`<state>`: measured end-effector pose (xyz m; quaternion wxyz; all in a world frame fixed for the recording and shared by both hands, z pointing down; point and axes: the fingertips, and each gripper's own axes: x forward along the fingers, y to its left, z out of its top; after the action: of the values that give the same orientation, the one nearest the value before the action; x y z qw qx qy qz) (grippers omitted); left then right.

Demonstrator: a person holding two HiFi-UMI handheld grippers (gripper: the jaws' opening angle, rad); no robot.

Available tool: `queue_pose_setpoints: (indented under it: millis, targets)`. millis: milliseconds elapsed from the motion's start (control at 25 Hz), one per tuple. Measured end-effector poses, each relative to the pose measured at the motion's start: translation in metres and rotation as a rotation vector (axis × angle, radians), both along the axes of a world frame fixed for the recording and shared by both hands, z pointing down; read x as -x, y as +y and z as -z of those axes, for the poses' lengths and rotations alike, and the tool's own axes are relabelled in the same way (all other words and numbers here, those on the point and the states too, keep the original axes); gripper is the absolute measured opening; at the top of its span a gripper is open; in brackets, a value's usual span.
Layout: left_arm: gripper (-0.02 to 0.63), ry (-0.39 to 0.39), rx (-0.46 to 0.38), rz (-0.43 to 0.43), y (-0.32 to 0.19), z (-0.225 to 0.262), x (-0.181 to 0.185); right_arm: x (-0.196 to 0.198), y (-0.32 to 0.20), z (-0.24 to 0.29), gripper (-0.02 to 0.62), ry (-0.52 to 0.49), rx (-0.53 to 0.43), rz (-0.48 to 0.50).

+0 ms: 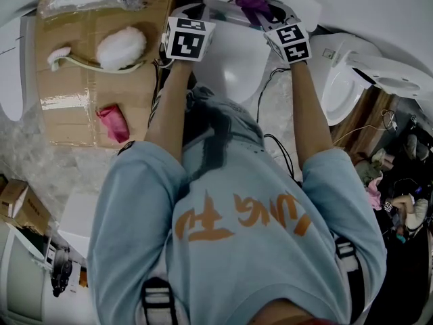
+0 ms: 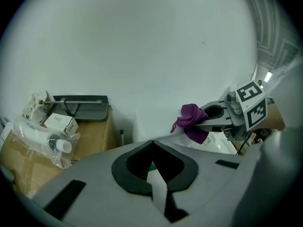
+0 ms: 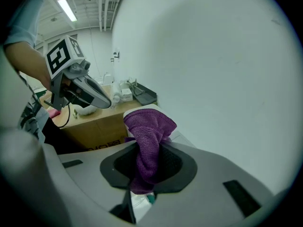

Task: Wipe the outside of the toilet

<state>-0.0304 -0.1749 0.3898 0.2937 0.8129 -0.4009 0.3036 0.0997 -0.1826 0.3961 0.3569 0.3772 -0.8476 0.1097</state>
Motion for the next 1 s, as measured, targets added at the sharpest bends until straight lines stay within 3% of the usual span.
queue_pose_setpoints:
  millis: [480, 720, 1000]
  targets:
    - [0.025, 0.002, 0.027, -0.128, 0.011, -0.01, -0.04, -0.097, 0.021, -0.003, 0.091, 0.003, 0.013, -0.251]
    - [0.025, -0.073, -0.008, -0.11, 0.005, -0.013, -0.033, -0.152, 0.028, -0.005, 0.091, -0.031, 0.0, -0.541]
    - [0.025, -0.046, 0.016, -0.14, 0.01, -0.023, -0.027, -0.206, 0.035, -0.008, 0.094, -0.029, -0.04, -0.886]
